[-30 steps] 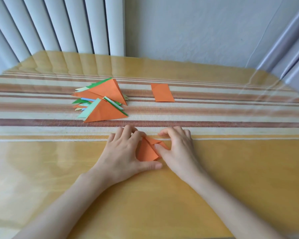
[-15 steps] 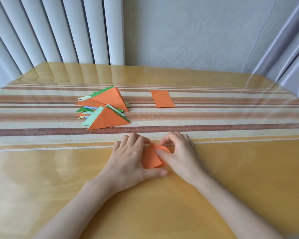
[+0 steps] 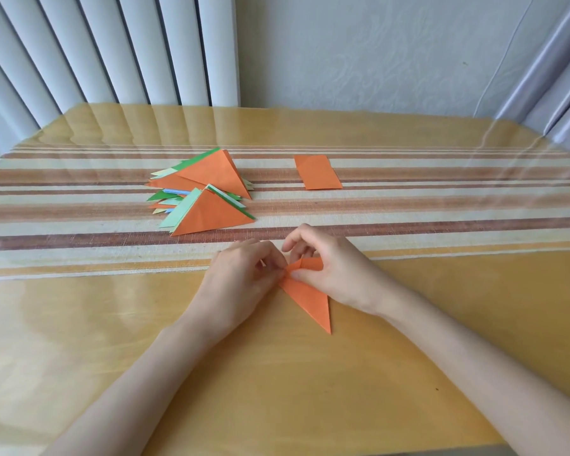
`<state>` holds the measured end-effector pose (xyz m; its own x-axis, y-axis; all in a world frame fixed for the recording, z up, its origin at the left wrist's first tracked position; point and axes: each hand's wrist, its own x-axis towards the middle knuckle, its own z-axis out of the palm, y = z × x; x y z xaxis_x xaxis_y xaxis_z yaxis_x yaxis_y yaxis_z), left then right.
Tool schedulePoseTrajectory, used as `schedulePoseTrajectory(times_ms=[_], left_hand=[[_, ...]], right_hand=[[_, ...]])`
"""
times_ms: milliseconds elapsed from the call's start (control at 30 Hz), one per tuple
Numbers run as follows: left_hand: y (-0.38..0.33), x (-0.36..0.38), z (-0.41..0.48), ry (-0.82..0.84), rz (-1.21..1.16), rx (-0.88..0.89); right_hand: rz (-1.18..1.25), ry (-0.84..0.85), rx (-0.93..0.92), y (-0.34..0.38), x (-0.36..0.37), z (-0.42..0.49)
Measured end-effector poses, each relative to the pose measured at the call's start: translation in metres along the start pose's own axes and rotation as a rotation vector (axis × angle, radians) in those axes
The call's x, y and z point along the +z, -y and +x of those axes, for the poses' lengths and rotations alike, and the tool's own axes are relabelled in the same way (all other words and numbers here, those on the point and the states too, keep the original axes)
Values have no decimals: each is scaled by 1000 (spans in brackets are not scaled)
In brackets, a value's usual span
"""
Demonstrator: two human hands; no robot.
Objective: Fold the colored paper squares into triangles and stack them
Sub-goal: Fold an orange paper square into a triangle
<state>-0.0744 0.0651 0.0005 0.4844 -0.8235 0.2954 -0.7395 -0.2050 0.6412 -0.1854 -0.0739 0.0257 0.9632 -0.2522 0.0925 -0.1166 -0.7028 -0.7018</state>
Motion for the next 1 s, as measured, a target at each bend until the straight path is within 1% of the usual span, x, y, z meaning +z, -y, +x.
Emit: schedulePoseTrajectory(times_ms=[100,133,233,333,400,500,567,633,700,767,833,933,1000], left_hand=[[1,-1,0,46,5,-6],[3,-2,0,61,11,0],[9,-4,1,89,3,56],[14,-7,-1,92,23,164],[15,-7,-3,81,124,256],[11,-5,-5,30,348,367],[8,-5,-6,8,427,393],[7,-3,-4,10,422,357],[7,-1,0,22,346,301],[8,2,6,30,252,264],[10,4,8,26,209,260],[11,4,10,30,212,271],[14,4,10,40,216,295]], right_hand=[[-110,-107,-28,-10,-1,-9],[-160,-136,-62,-13,-2,-12],[-354,-192,-246,-24,-1,-24],[-532,-224,-374,-29,2,-34],[-636,-230,-435,-29,2,-40],[-743,-231,-468,-28,3,-45],[-718,-232,-445,-28,4,-45],[-577,-235,-357,-26,5,-44],[-413,-229,-231,-21,7,-40],[-335,-230,-137,-18,10,-31],[-281,-245,-78,-17,13,-22],[-283,-294,-97,-19,15,-13],[-380,-328,-148,-19,17,-12]])
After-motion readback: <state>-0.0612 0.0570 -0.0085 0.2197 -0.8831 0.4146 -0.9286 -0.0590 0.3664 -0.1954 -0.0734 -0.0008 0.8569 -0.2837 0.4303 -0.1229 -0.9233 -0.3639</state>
